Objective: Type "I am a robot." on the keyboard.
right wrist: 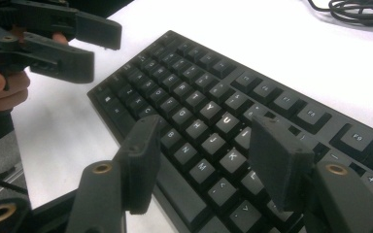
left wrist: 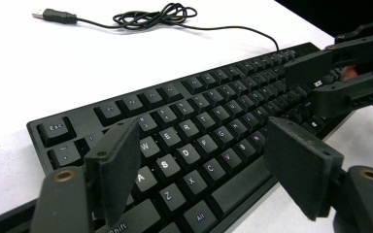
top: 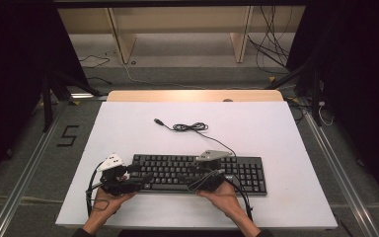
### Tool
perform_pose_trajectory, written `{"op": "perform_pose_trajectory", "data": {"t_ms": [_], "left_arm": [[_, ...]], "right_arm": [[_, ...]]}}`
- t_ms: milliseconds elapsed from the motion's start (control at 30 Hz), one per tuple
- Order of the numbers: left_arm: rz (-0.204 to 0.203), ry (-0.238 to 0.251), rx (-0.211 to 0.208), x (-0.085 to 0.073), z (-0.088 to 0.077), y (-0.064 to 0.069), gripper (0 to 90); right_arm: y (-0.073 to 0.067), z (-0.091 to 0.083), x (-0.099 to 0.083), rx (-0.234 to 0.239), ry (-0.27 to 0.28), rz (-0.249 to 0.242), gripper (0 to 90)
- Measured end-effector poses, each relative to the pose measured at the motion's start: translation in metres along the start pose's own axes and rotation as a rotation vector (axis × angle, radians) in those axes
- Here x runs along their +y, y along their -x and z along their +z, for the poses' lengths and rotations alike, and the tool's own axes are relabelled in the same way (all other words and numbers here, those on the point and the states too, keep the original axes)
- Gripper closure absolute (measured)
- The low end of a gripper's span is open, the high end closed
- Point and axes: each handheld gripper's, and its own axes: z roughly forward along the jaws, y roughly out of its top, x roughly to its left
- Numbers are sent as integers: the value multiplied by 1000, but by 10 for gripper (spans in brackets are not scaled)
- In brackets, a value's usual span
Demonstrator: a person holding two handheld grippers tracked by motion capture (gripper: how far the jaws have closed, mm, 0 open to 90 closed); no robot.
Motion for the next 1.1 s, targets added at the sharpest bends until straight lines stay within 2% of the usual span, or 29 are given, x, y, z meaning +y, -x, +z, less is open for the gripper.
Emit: {"op": "perform_pose_trajectory", "data": {"t_ms": [233, 433, 733, 900, 933, 1033, 1100], "left_arm": [[-14, -13, 13, 5, 5, -1, 332], [-23, -42, 20, 10, 12, -2, 410], [-3, -102, 24, 16, 27, -1, 537], [2, -112, 20, 18, 32, 0, 609], [17, -125, 18, 19, 34, 0, 635], [19, -129, 14, 19, 38, 2, 688], [35, -145, 3, 19, 42, 3, 721]], "right_arm": [[-2, -1, -2, 2, 5, -6, 453], [-3, -3, -4, 5, 5, -6, 447], [-4, -5, -7, 5, 12, -9, 415], [-4, -6, -8, 7, 13, -13, 409], [-5, -7, -8, 5, 12, -15, 407], [-6, -7, -9, 5, 13, -19, 407], [-7, -8, -10, 7, 20, -26, 403]]}}
